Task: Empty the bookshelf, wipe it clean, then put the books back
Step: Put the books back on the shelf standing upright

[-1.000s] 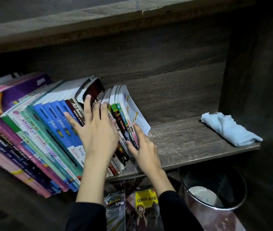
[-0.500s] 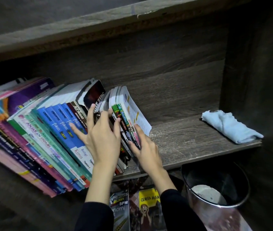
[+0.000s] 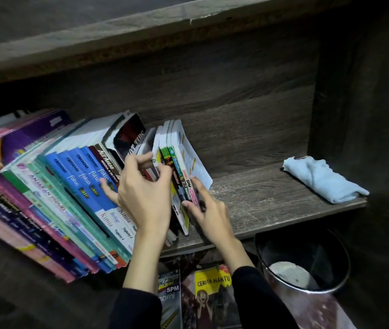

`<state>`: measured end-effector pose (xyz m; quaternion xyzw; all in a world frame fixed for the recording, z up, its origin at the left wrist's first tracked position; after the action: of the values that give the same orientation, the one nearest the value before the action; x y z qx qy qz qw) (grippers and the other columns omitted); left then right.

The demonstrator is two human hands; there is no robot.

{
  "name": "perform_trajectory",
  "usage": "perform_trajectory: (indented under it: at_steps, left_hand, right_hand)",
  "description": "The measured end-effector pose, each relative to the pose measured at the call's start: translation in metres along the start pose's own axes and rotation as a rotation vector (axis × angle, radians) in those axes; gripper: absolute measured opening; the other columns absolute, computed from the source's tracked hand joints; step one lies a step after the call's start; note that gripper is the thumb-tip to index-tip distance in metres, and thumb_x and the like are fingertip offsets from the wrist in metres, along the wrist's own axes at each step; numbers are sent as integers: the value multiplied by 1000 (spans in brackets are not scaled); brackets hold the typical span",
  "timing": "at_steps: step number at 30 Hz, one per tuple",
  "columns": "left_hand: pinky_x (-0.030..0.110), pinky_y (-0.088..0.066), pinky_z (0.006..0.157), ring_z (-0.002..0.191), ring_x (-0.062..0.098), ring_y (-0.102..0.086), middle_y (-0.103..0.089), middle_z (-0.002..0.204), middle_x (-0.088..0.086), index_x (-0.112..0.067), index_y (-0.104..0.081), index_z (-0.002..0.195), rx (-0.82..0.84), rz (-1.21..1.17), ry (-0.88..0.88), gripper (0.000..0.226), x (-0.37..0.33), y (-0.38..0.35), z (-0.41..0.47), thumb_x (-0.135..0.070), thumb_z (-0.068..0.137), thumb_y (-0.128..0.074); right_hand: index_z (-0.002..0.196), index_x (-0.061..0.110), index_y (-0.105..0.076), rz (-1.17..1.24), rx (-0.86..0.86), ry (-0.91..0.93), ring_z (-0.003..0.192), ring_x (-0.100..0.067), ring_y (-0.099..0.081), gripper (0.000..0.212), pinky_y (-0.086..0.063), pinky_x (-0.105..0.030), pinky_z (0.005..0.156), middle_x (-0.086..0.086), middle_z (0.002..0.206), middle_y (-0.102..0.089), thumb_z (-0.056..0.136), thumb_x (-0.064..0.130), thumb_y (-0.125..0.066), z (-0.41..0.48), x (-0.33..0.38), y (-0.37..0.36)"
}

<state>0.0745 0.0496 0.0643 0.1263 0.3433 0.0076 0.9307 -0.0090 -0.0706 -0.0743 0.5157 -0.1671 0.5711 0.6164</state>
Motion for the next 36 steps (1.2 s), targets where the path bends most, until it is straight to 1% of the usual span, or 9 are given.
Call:
perform_trajectory:
  at_steps: [5, 10, 14, 18, 20, 23, 25, 30, 36]
  left_hand:
    - [28, -53, 78, 80, 8, -62, -62, 91, -7, -26, -56, 100, 4, -239, 98, 23, -1, 27, -11, -12, 83, -62]
    - [13, -40, 70, 88, 12, -59, -62, 100, 2, -15, -45, 134, 337, -14, 219, 44, 21, 20, -36, -22, 92, -58]
    - [30, -41, 91, 112, 30, -53, -59, 118, 5, -17, -47, 124, 654, 12, 299, 34, 49, 3, -46, -24, 93, -58]
    - [44, -58, 71, 95, 5, -59, -55, 112, -23, -34, -39, 125, 710, -220, 358, 35, 46, 3, -40, -40, 94, -53]
    - [35, -57, 58, 87, 5, -60, -58, 112, -14, -28, -37, 132, 708, -284, 411, 39, 47, 3, -39, -31, 96, -51]
    - [45, -57, 71, 98, 30, -65, -61, 120, 9, -37, -27, 142, 724, -322, 402, 57, 44, 8, -37, -15, 95, -52]
    - [34, -57, 56, 75, 16, -69, -61, 116, 11, -40, -34, 136, 750, -407, 414, 56, 35, 16, -36, -6, 94, -50]
    - [25, -48, 36, 50, 17, -65, -67, 83, 6, -18, -51, 106, 790, -656, 471, 24, 6, 37, -32, 0, 91, -50]
    - [22, -49, 38, 53, 13, -66, -71, 73, -9, -14, -48, 127, 842, -697, 380, 41, -31, 33, -35, -1, 89, -53]
  right_hand:
    - [144, 43, -31, -60, 12, 4, 101, -30, -62, 60, -48, -36, 81, -8, 119, -65, 89, 51, -53, 0, 4, -5]
    - [144, 38, -36, -66, 16, -23, 114, -30, -57, 57, -46, -37, 90, -3, 137, -55, 91, 45, -56, -3, 8, -6]
    - [148, 32, -30, -40, 106, -39, 128, -24, -47, 62, -37, -30, 102, -1, 146, -45, 92, 32, -60, -4, 6, -9]
    - [146, 24, -33, 82, 148, 13, 136, -13, -32, 66, -25, -27, 110, 2, 150, -32, 90, 51, -54, -24, 26, -6]
    - [141, 26, -41, 81, 176, 84, 131, -11, -39, 69, -35, -35, 109, 5, 144, -41, 84, 65, -41, -39, 45, -6]
    - [140, 32, -43, 69, 254, 111, 130, -9, -44, 70, -37, -37, 108, 8, 142, -47, 81, 70, -45, -53, 63, -1]
    - [141, 36, -40, 59, 275, 126, 130, -7, -44, 71, -38, -36, 107, 10, 142, -47, 79, 62, -61, -60, 71, 12]
    - [135, 26, -51, -1, 24, 367, 116, -8, -54, 71, -50, -35, 93, 5, 126, -58, 74, 60, -63, -78, 110, 61]
    - [130, 13, -56, -37, -254, 516, 114, -18, -57, 68, -47, -33, 96, -5, 122, -59, 76, 53, -67, -88, 108, 96]
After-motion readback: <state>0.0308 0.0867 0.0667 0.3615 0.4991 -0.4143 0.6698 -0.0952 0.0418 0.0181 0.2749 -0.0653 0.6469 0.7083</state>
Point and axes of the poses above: each hand's wrist, its own z-axis towards the middle knuckle, its own y-axis out of the back of the hand, x = y × z, the point moved 7 cm from there along z, towards the middle knuckle
